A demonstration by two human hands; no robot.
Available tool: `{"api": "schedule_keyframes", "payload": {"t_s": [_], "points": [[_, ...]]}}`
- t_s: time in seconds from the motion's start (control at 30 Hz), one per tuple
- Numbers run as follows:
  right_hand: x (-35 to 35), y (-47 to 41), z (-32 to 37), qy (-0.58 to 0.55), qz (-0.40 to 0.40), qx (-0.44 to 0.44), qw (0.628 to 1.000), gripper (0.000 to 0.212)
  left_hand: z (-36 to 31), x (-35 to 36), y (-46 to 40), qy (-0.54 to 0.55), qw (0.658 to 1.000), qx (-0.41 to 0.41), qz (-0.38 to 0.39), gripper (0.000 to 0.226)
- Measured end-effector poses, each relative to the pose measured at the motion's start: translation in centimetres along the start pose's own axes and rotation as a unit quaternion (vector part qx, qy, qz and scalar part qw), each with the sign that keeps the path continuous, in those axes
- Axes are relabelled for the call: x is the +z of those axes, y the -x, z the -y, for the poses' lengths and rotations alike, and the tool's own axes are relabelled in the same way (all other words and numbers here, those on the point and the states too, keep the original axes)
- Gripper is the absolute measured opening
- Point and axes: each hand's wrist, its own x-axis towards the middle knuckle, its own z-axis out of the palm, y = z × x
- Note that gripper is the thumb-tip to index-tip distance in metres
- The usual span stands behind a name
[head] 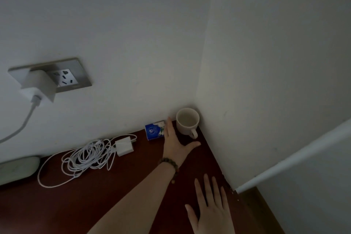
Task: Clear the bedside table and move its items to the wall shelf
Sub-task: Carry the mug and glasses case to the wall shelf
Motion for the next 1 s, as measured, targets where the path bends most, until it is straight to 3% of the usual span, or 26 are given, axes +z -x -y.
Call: {"api": "schedule_keyframes", "payload": {"t_s": [0.3,0.67,0.9,1.0], "points": [[0.0,-0.2,0.0,-0.003,0.006,0.003,1.000,0.071,-1.0,1.9,-0.2,0.064,0.997,-0.024,-0.047,0.109],[0.6,-0.4,-0.2,0.005,-0.024,-0.013,1.000,0.070,-1.2,2.3,-1.5,0.031,0.998,-0.031,-0.037,0.109],[-0.3,0.5,0.1,0.010,0.005,-0.006,1.000,0.070,-2.1,0.1,-1.3,-0.092,0.995,-0.007,0.033,0.113],[-1.0,0.6,0.4,0.005,0.000,-0.006,1.000,0.069,-2.4,-1.8,0.8,-0.165,0.986,0.010,0.022,0.100]]}}
